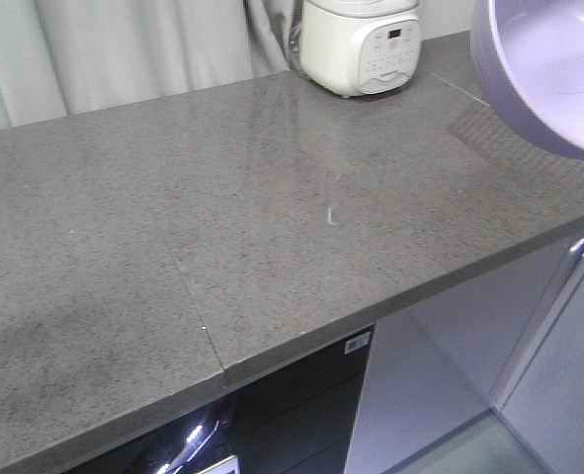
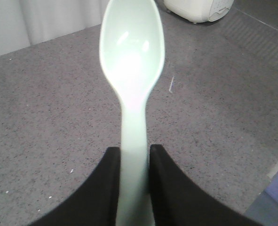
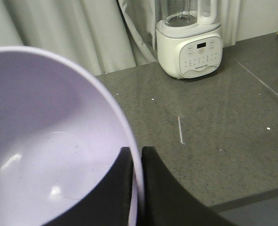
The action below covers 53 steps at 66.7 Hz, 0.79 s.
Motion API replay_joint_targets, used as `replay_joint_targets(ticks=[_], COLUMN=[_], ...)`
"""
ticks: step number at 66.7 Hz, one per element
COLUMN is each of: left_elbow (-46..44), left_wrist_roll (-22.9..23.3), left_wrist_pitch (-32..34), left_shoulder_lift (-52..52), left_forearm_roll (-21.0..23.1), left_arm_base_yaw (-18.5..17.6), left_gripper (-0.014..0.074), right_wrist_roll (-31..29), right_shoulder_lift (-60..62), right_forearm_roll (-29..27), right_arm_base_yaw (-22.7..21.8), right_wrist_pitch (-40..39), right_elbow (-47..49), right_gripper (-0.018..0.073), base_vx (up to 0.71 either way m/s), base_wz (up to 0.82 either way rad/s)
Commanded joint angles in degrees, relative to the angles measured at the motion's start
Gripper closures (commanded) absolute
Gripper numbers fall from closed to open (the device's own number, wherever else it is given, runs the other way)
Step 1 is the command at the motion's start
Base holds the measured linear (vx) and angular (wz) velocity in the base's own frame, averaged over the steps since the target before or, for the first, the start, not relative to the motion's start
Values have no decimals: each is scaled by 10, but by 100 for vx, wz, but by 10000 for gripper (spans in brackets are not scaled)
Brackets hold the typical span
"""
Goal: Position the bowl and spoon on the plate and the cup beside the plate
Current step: 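Turn the base toward the counter holding the pale blue plate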
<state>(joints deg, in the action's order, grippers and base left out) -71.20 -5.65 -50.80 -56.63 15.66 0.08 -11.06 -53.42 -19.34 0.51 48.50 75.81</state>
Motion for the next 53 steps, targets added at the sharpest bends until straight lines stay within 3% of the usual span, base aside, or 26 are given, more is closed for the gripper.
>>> replay_joint_targets(ticks=[1, 53], left_elbow=[-15, -15], left_wrist_roll=[0, 0], left_wrist_pitch=[35, 35], left_shoulder_lift=[5, 5], left_forearm_roll=[12, 12], left_arm_base_yaw=[0, 0], left_gripper=[603, 603], right_wrist_roll=[-3, -3], right_shoulder_lift=[6, 6], right_forearm_roll=[-10, -10], right_arm_base_yaw=[-1, -1], right_wrist_pitch=[-39, -39], right_elbow=[16, 16], right_gripper=[569, 569], base_vx=[-2, -3], base_wz=[-25, -36])
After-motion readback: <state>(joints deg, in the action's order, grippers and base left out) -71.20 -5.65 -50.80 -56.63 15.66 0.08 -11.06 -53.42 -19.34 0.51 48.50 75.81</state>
